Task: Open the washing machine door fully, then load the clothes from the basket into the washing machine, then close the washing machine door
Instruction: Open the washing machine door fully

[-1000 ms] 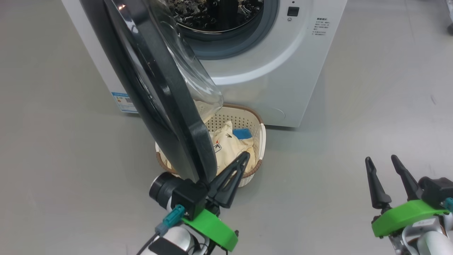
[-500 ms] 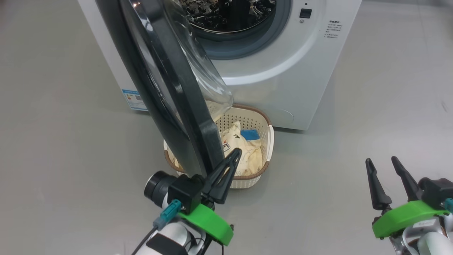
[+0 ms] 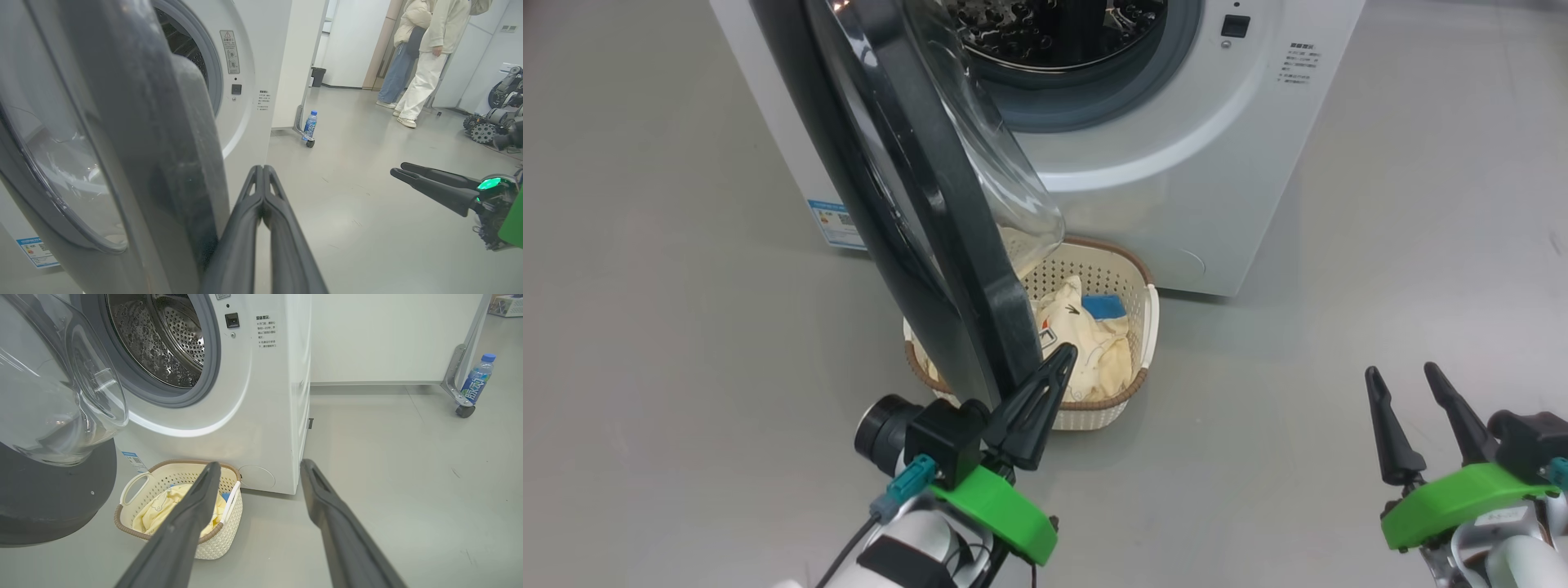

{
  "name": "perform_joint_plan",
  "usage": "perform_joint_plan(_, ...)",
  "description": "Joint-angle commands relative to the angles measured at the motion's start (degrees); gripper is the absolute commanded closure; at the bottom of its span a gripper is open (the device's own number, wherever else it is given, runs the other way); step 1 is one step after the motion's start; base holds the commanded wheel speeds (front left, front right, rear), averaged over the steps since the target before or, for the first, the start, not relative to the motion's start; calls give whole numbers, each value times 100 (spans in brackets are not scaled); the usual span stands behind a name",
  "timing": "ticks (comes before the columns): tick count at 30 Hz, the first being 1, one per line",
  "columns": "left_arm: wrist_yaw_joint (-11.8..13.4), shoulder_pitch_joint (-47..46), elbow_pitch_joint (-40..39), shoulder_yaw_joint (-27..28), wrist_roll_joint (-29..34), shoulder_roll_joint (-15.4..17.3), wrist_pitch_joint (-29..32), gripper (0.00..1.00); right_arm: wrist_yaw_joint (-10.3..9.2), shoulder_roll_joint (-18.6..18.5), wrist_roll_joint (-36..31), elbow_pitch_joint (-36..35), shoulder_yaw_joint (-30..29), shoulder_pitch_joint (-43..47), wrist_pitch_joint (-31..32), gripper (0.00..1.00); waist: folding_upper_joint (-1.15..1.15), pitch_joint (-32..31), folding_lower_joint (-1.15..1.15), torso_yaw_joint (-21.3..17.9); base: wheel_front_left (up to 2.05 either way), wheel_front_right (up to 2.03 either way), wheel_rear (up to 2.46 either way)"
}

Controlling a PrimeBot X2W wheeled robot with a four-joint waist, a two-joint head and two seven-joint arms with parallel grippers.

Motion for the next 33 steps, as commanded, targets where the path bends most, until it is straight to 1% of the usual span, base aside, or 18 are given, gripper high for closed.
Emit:
perform_joint_plan(1, 60, -117, -132, 300, -2, 35, -55, 100, -2, -138, 23, -150, 71, -221, -78, 0, 0, 4, 0, 15, 0, 0, 0)
perform_joint_plan(18, 120, 9, -175, 437, 25, 32, -56, 100, -2, -114, 32, -122, 99, -233, -78, 0, 0, -34, 0, 251, 0, 0, 0)
perform_joint_plan(33, 192, 112, -314, 497, 56, 132, -56, 100, -2, -88, 16, -103, 113, -237, -78, 0, 0, -12, 0, 521, 0, 0, 0)
